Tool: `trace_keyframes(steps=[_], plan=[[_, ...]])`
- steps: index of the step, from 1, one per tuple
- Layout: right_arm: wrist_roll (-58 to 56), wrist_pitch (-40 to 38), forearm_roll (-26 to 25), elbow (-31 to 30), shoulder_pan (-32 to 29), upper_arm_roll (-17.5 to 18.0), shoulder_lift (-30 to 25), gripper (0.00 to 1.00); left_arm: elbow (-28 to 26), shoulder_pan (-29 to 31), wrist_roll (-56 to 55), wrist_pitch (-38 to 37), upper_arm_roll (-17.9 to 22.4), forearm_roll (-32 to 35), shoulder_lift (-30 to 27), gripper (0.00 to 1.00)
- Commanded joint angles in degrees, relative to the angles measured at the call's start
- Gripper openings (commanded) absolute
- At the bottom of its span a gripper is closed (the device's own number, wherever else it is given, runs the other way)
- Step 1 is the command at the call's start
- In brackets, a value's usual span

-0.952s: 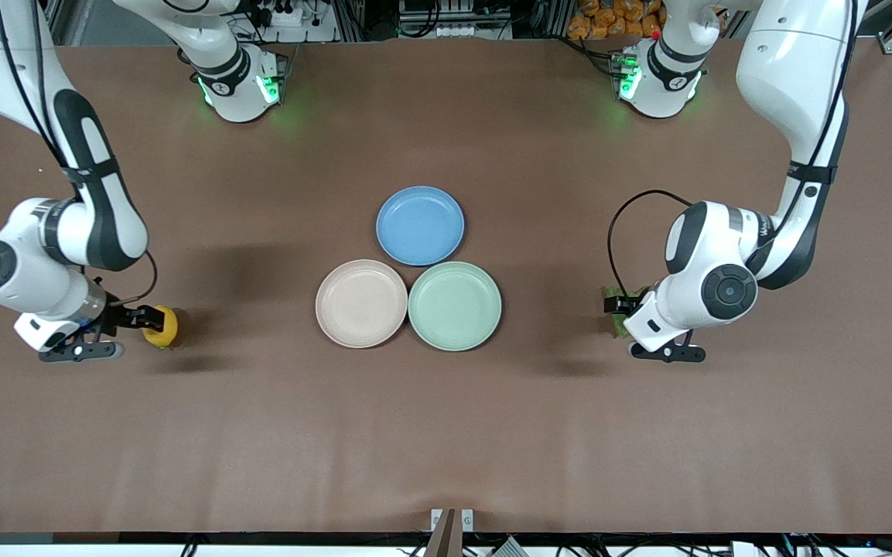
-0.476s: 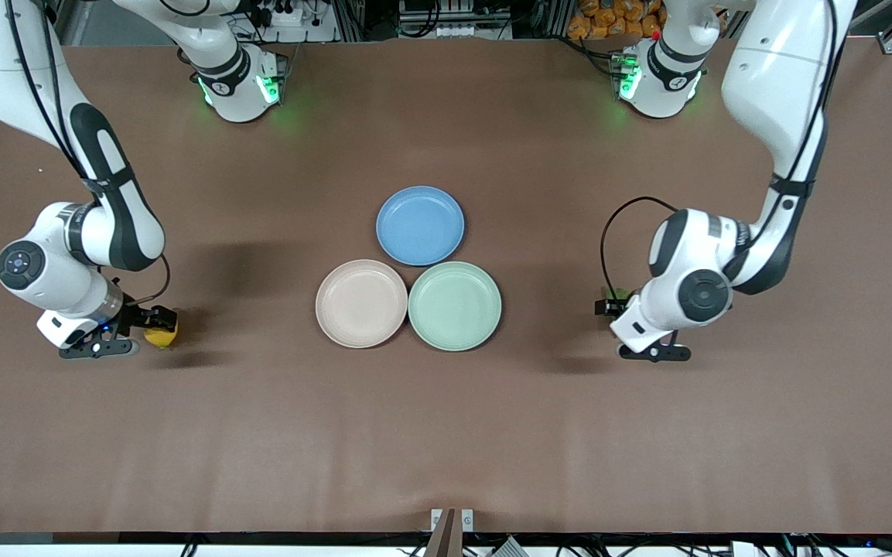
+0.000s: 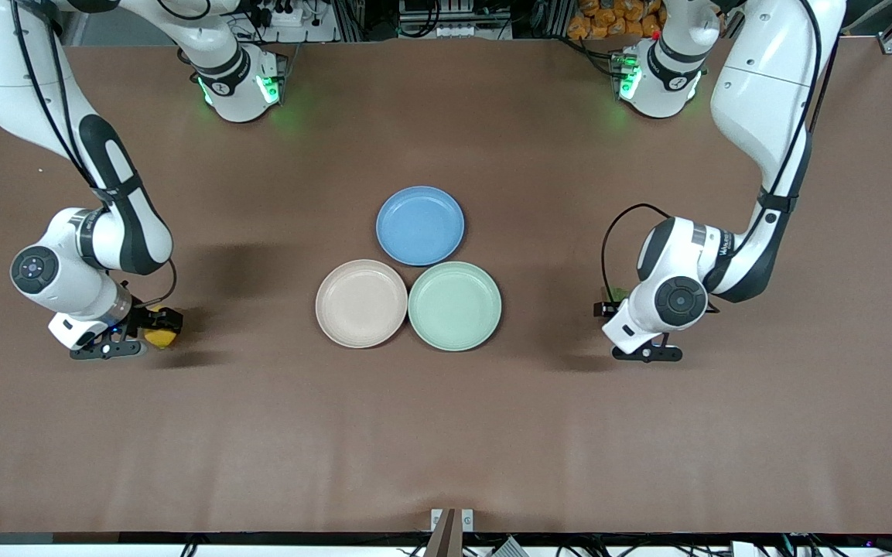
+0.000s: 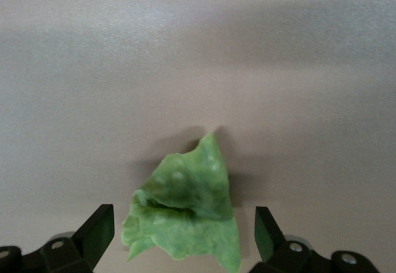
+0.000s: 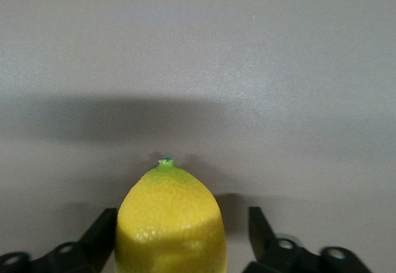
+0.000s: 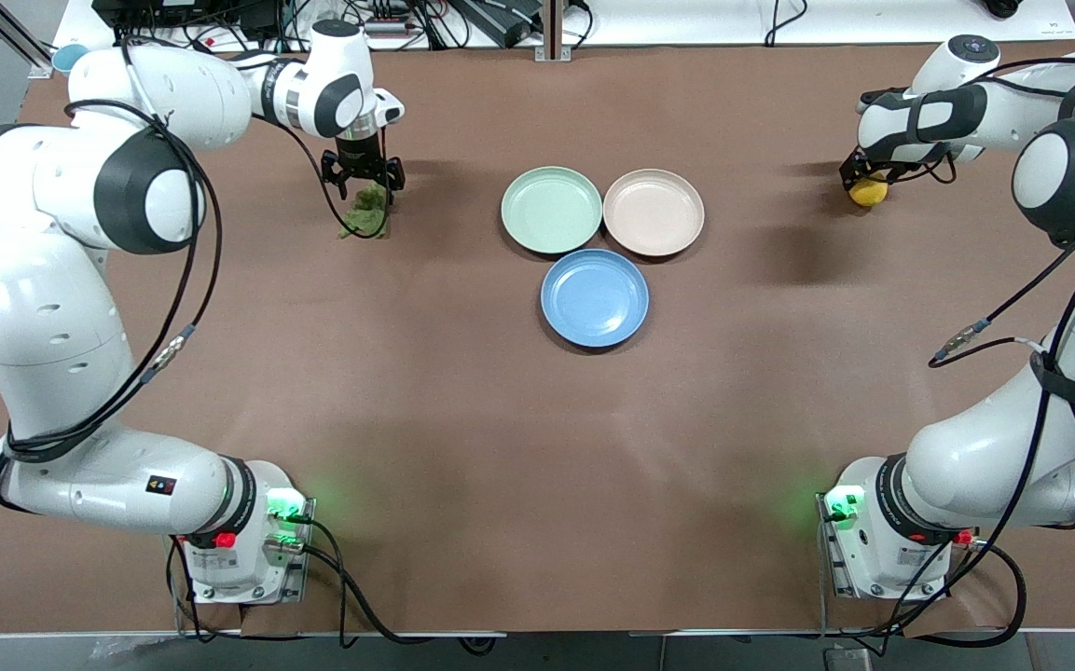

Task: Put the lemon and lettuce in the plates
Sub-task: 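Close the right gripper on the lemon while the left gripper grips lettuce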

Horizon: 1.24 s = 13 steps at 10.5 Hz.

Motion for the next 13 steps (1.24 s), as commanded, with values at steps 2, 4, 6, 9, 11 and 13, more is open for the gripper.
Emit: trace_keyframes(steps=[2,4,6,9,11,13], plan=[[-0.79,0.78,0.79,-0.15,-0.23,0.34,0.43,0.28,-0.14,0.31,-2.00,0.24,-0.18,1.53,0.14,1.00],[-0.70,0.09,0.79,0.46,0.12,0.34,0.43,0.21,0.03,-0.22,-3.84,0.24,-0.18,1.53,1.01,1.00],[-0.79,-2.45,0.79,2.21,0.29,0.43,0.25,0.21,0.12,-0.04,-3.76,0.24,-0.18,1.62,1.54,1.00],[-0.79,-16.49,0.79,10.28,0.91,1.92,-0.27,0.21,0.21,0.13,-3.41,0.24,-0.18,1.62,2.07,1.00],[-0.88,-22.91,0.79,15.29,1.52,3.15,-0.28,0.21,0.12,-0.04,-3.94,0.24,-0.09,1.62,2.07,0.03],[-0.88,-26.45,0.79,17.94,1.79,5.26,-0.36,0.23,0.12,-0.22,-3.93,0.24,-0.09,1.62,2.24,0.00]])
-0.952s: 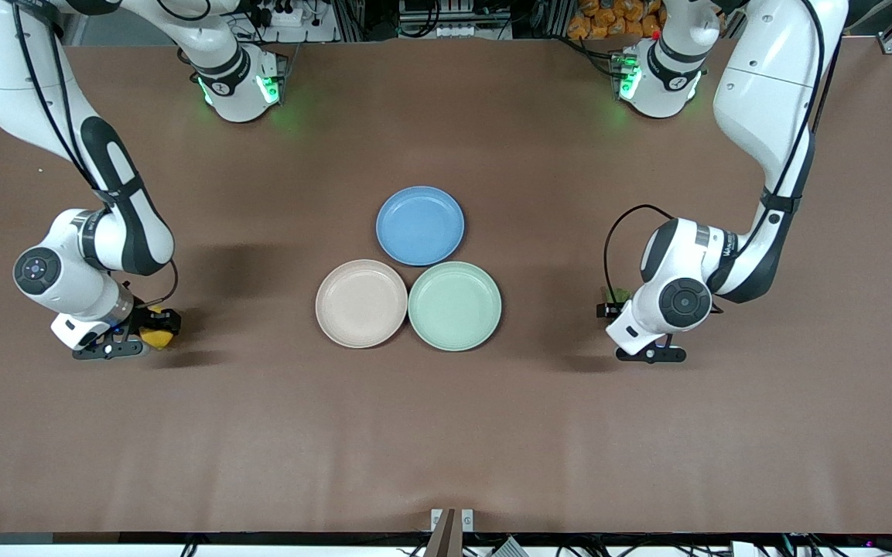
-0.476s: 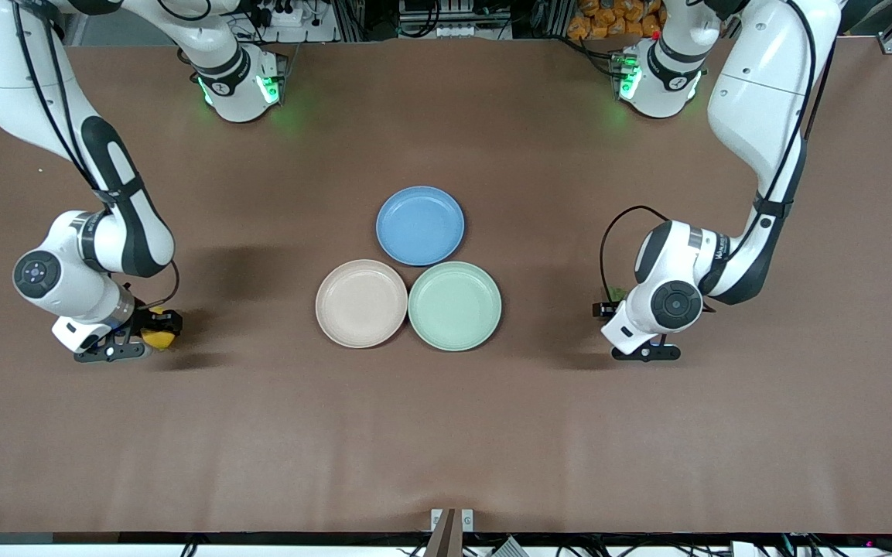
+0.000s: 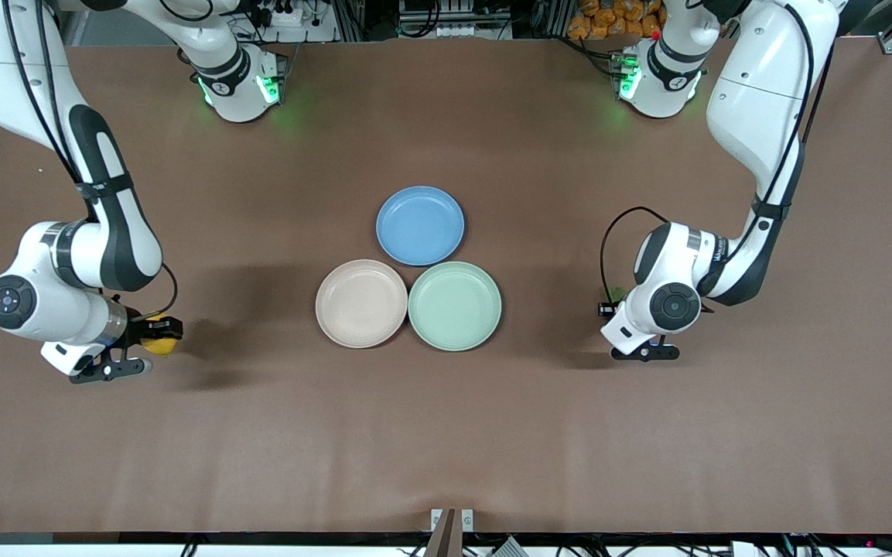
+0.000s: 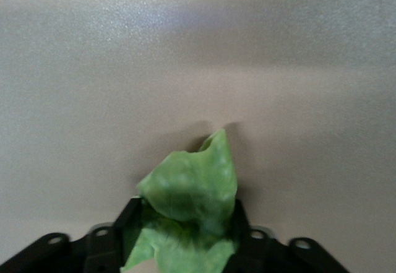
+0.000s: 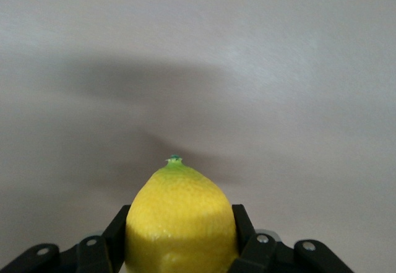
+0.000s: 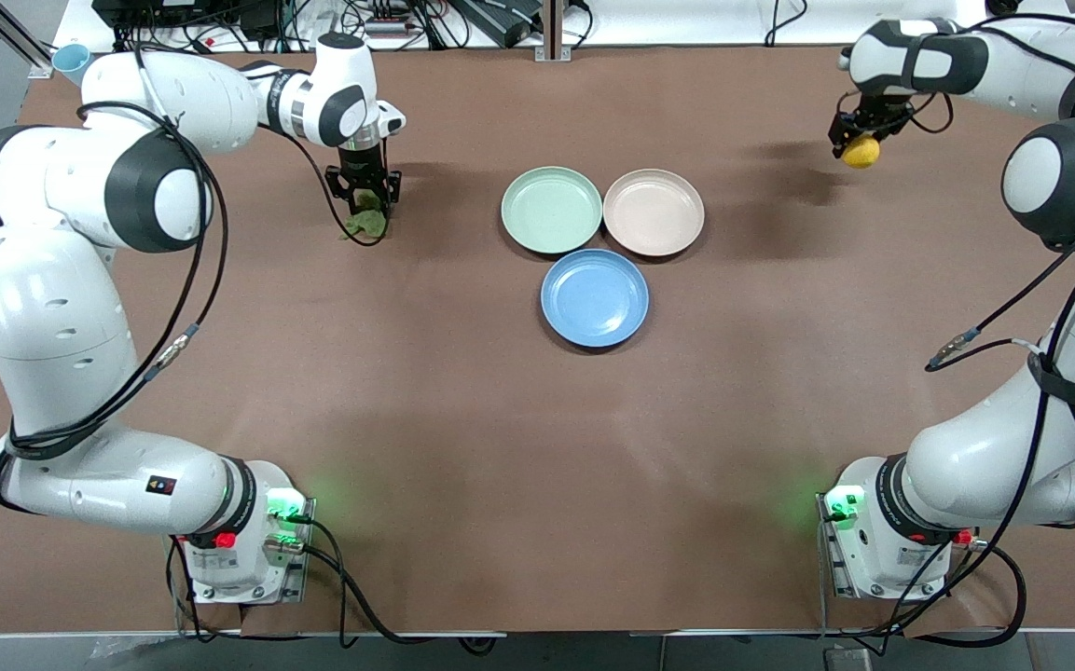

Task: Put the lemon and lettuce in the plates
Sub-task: 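Carry the lemon to the cream plate while the left gripper carries lettuce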

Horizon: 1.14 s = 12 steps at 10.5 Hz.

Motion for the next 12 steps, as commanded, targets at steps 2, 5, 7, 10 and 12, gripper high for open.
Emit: trace_keyframes(steps=[2,5,7,10,12], plan=[[-0.52,-6.24,0.76,5.20,0.10,5.40,-0.35,0.23,0.15,-0.16,-1.93,0.23,-0.13,1.61,0.25,0.00],[-0.35,-9.93,0.84,7.22,0.02,10.76,-0.52,0.22,2.24,0.36,-4.20,0.23,-0.48,0.56,-1.58,0.00],[-0.26,-11.52,0.93,6.97,0.63,14.63,-0.17,0.22,5.75,-0.24,-7.89,0.32,-0.57,-2.76,-1.60,0.00],[-0.17,-12.58,5.05,6.88,6.59,15.00,0.62,0.23,6.56,-1.21,-9.04,1.37,-0.74,-4.18,-1.50,0.00],[2.10,-12.15,6.91,6.97,10.02,15.00,2.45,0.23,7.69,-1.75,-9.57,1.29,-1.62,-8.39,-3.08,0.00]])
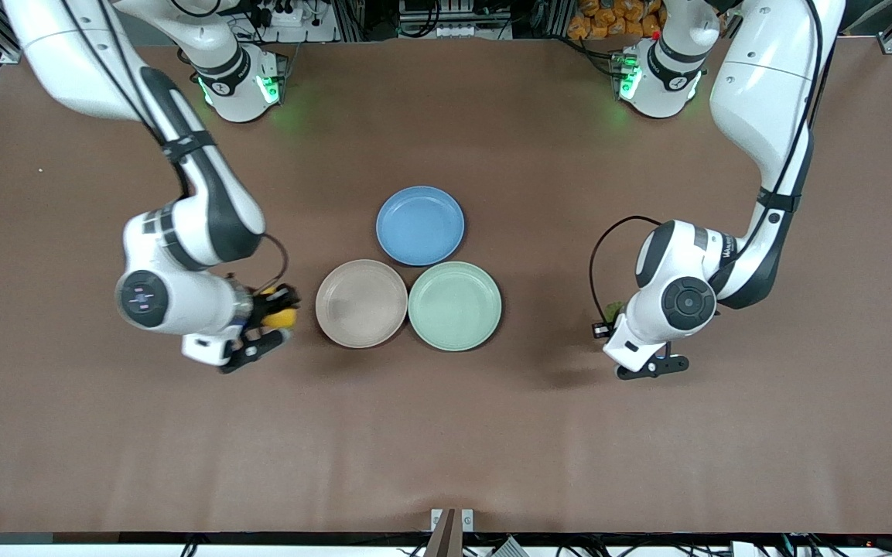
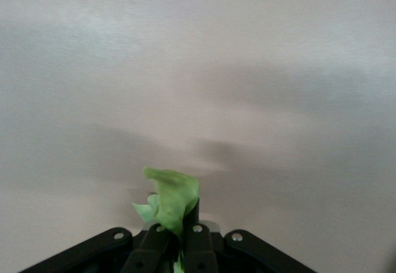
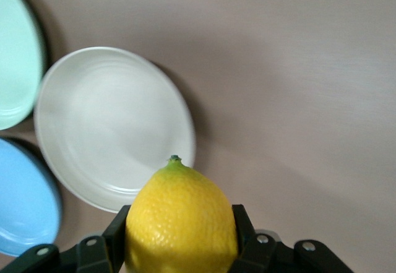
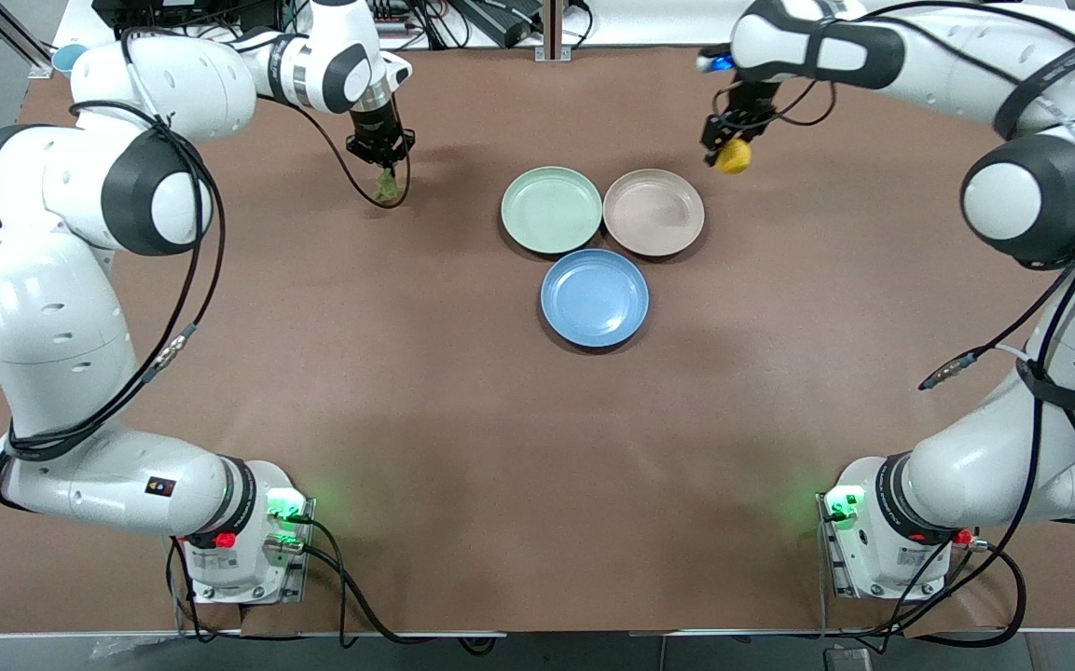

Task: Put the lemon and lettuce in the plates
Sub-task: 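Carry the lemon to the cream plate while the left gripper carries lettuce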

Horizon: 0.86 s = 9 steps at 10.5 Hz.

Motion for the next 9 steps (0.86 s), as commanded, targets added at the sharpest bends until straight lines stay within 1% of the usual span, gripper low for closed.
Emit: trace_keyframes(steps=[1,2,3,4,6,7,8,9], plan=[[2.92,0.17,2.02,0.65,4.97,0.00,3.11,0.26,1.21,-0.70,-1.54,-0.07,-2.21,-5.82,-2.88,0.00],[3.88,0.78,2.54,0.65,5.87,0.09,3.91,0.26,1.38,-0.79,-2.41,-0.07,-2.48,-6.97,-3.67,0.00],[4.07,1.05,4.38,0.74,6.22,0.09,5.22,0.26,1.47,-0.87,-3.81,-0.07,-3.01,-7.06,-4.03,0.00],[4.07,1.92,5.79,0.74,6.84,0.09,6.19,0.26,1.56,-0.88,-4.87,0.01,-4.67,-6.89,-4.12,0.00],[4.33,5.78,6.07,0.48,9.20,-0.08,7.69,0.26,3.57,-2.97,-5.67,0.19,-5.65,-7.06,-4.30,0.00],[4.42,9.28,6.06,0.39,9.82,-0.09,9.26,0.26,5.24,-3.59,-6.19,0.19,-7.56,-7.24,-4.99,0.00],[4.42,10.53,6.06,0.39,10.18,-0.17,10.32,0.26,6.30,-3.51,-6.55,0.19,-9.76,-8.37,-4.65,0.00],[4.51,10.63,6.06,0.39,10.18,-0.17,10.59,0.47,6.31,-3.69,-6.55,0.19,-10.04,-9.08,-4.74,0.00]])
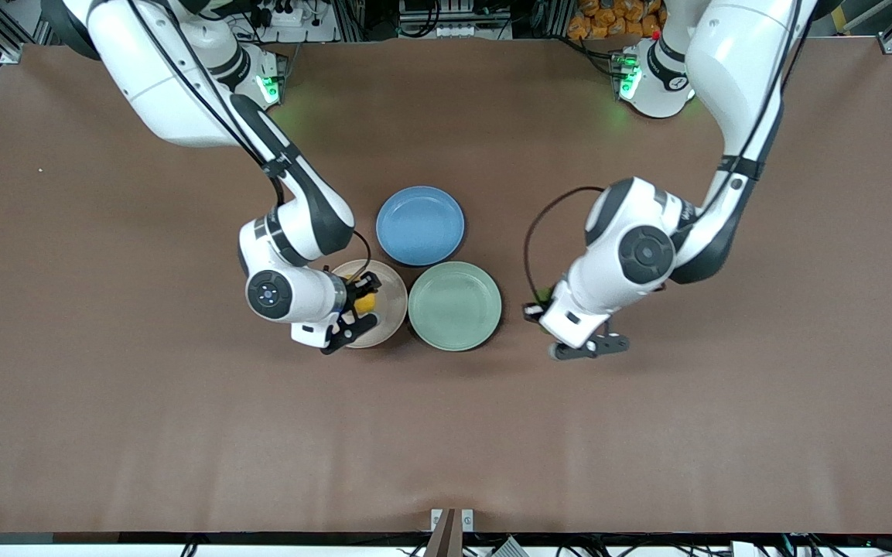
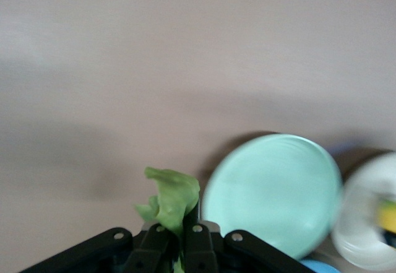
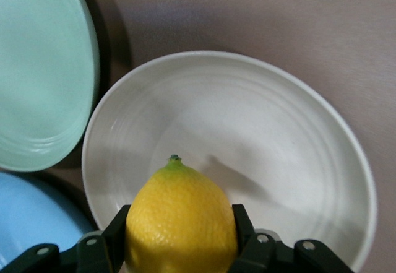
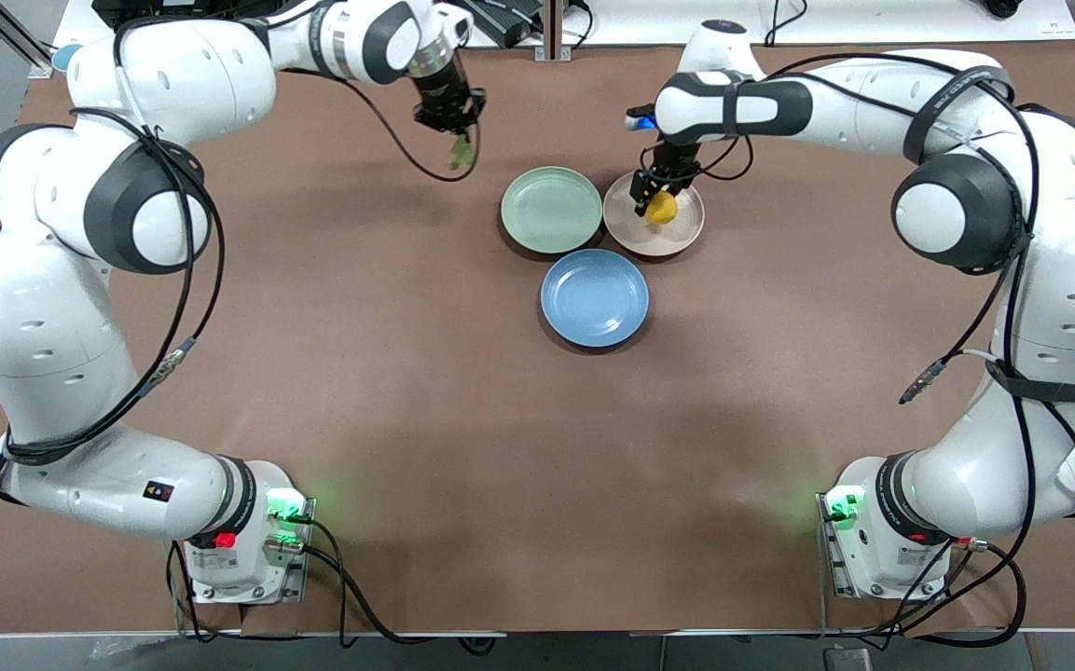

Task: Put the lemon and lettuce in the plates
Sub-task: 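Carry the lemon to the cream plate while the left gripper carries lettuce, then release the lemon onto the cream plate with the right gripper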

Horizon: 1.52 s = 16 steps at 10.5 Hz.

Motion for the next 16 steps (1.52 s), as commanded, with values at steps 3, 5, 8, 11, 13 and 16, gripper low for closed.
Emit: trace_keyframes(steps=[3,5,8,11,13,16], plan=[[5.44,0.62,0.99,1.05,-0.35,-0.41,1.54,1.00,0.95,0.11,-5.23,-0.33,-4.44,-2.68,-4.17,0.00],[5.18,0.62,1.08,1.22,-1.05,-0.41,1.37,1.00,0.95,0.38,-4.98,-0.33,-5.07,-6.36,-4.35,0.00],[5.00,-2.34,1.25,2.53,-2.80,-0.32,1.10,1.00,1.04,-1.72,-5.32,5.43,-5.76,-10.23,-1.28,0.00],[4.74,-10.25,1.34,6.92,-6.14,0.03,1.01,1.00,1.65,-1.21,-2.00,5.73,-7.95,-15.84,-1.54,0.00],[4.65,-12.73,1.34,8.95,-7.46,0.12,1.01,1.00,1.74,-1.12,0.62,5.73,-8.67,-18.85,-0.93,0.00],[4.56,-13.00,0.90,9.84,-12.19,-0.06,0.92,1.00,1.57,-1.12,5.82,6.34,-7.88,-17.89,5.03,0.00]])
